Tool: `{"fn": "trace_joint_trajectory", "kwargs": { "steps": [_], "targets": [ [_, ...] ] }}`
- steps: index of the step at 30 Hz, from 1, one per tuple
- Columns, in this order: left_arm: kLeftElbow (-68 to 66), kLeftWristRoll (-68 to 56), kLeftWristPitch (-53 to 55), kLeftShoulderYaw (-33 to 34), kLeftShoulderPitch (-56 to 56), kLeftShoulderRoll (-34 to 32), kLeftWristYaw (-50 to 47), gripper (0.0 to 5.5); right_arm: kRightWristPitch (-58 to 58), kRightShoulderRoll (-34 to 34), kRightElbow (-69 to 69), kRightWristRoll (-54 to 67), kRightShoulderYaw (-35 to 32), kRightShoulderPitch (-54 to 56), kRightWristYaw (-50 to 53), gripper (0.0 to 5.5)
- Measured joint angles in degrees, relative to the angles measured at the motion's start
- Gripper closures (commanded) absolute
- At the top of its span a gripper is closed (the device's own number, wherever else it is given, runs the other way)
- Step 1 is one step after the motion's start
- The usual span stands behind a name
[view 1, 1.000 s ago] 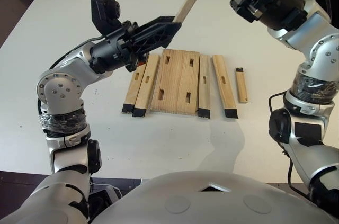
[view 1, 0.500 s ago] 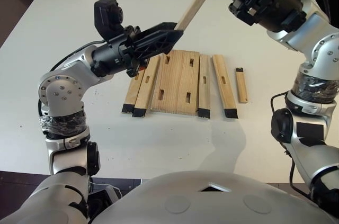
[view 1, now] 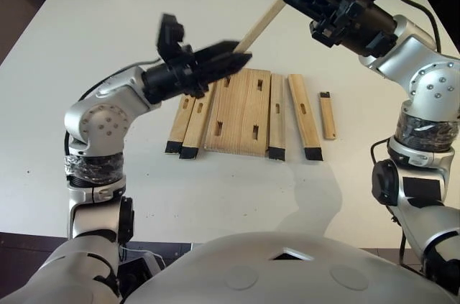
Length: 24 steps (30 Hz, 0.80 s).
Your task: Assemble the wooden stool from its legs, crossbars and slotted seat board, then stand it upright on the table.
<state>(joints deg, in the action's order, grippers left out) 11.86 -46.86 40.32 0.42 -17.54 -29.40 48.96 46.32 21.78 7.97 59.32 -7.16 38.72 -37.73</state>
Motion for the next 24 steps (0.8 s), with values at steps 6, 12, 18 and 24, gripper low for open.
{"fn": "trace_joint_trajectory", "kwargs": {
  "steps": [6, 12, 18, 24],
  "targets": [
    [-3.7, 14.6, -11.0, -2.8, 8.0, -2.9, -0.4, 3.29, -15.7, 8.4, -8.2, -22.0, 7.0, 1.0, -9.0, 4.16],
    [0.2, 15.6, -14.7, 2.1, 8.3, 8.2, -16.2, 3.29, -26.9, 20.6, -8.7, -34.1, 11.3, -9.8, -23.7, 4.16],
    [5.6, 9.3, -17.6, 9.1, 5.2, 26.9, -37.1, 3.29, -28.8, 23.5, -8.0, -35.4, 11.6, -14.8, -29.4, 4.16],
    [2.0, 8.7, -19.7, 11.5, 2.9, 31.5, -43.5, 3.29, -28.0, 22.7, -7.6, -35.7, 11.9, -19.3, -30.1, 4.16]
  ]
}}
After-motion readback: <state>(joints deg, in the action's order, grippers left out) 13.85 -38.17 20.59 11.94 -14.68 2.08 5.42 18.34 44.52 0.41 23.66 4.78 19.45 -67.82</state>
